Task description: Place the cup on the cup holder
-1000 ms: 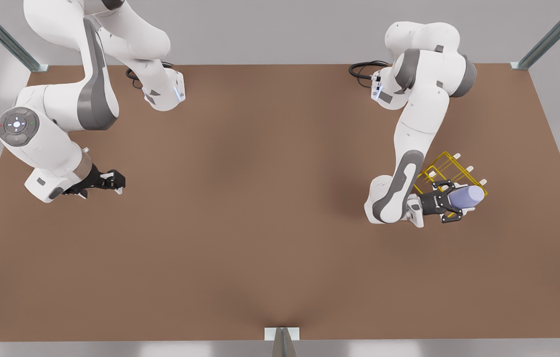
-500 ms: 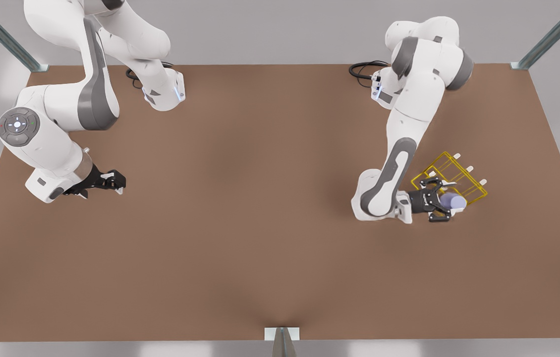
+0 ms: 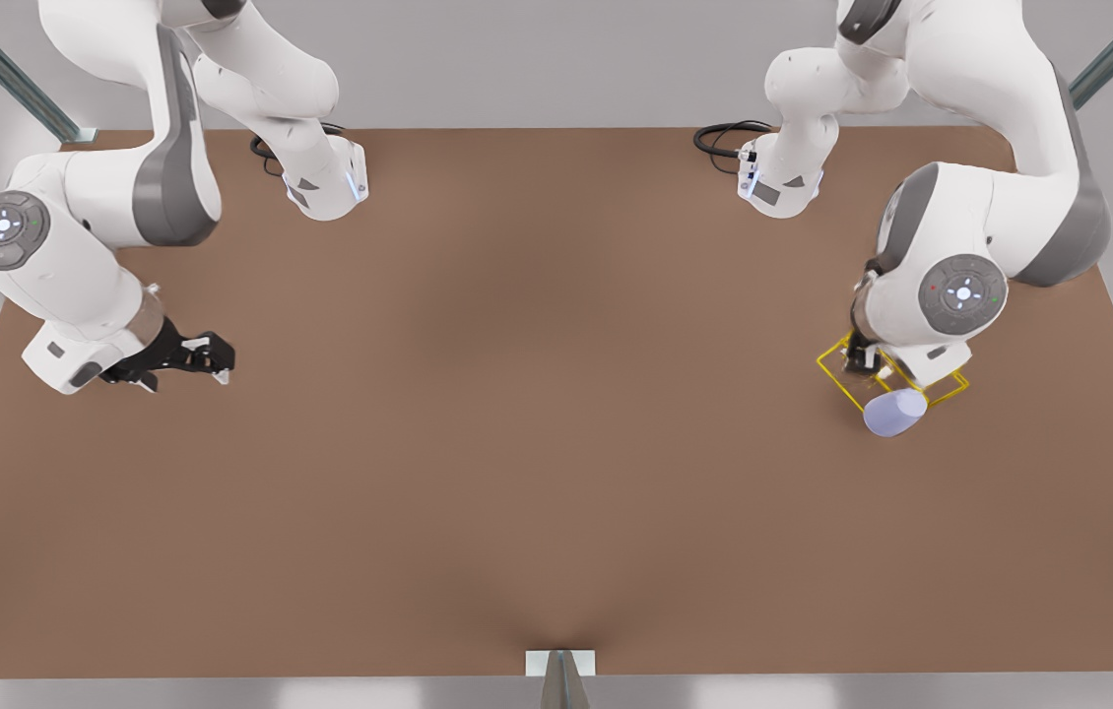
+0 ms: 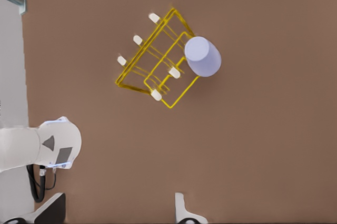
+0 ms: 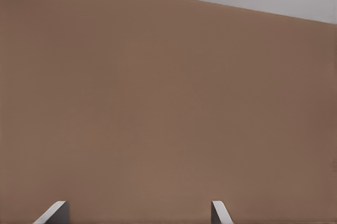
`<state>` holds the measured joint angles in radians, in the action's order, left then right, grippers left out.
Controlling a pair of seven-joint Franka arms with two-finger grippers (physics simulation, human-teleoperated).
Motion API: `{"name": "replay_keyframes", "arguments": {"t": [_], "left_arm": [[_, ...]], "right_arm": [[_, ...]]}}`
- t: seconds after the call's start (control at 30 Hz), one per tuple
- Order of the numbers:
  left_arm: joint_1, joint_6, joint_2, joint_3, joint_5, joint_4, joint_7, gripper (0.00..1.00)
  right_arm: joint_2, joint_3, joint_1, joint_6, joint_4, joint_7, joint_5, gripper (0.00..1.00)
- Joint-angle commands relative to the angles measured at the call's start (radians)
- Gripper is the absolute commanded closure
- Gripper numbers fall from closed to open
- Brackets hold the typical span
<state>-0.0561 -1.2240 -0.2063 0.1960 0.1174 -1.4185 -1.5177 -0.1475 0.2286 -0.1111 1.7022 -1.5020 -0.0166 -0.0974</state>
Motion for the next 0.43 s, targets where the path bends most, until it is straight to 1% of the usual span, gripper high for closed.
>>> {"name": "replay_keyframes", "arguments": {"t": [0.0,0.03,0.07,0.4], "left_arm": [[-0.018,-0.279,0.056,-0.044,-0.136,-0.093,1.443,0.0],[-0.005,-0.209,-0.042,-0.026,-0.122,0.035,1.427,0.0],[0.001,-0.19,-0.054,-0.018,-0.116,0.067,1.429,0.0],[-0.013,-0.16,-0.061,-0.023,-0.113,0.069,1.418,0.0]], "right_arm": [[0.0,0.0,-0.001,-0.003,0.006,-0.002,0.001,0.0],[0.0,-0.006,-0.002,-0.004,0.008,-0.002,0.002,0.0],[-0.001,-0.008,-0.004,-0.004,0.006,-0.002,0.002,0.0],[0.006,-0.006,-0.022,-0.006,0.016,-0.002,0.007,0.0]]}}
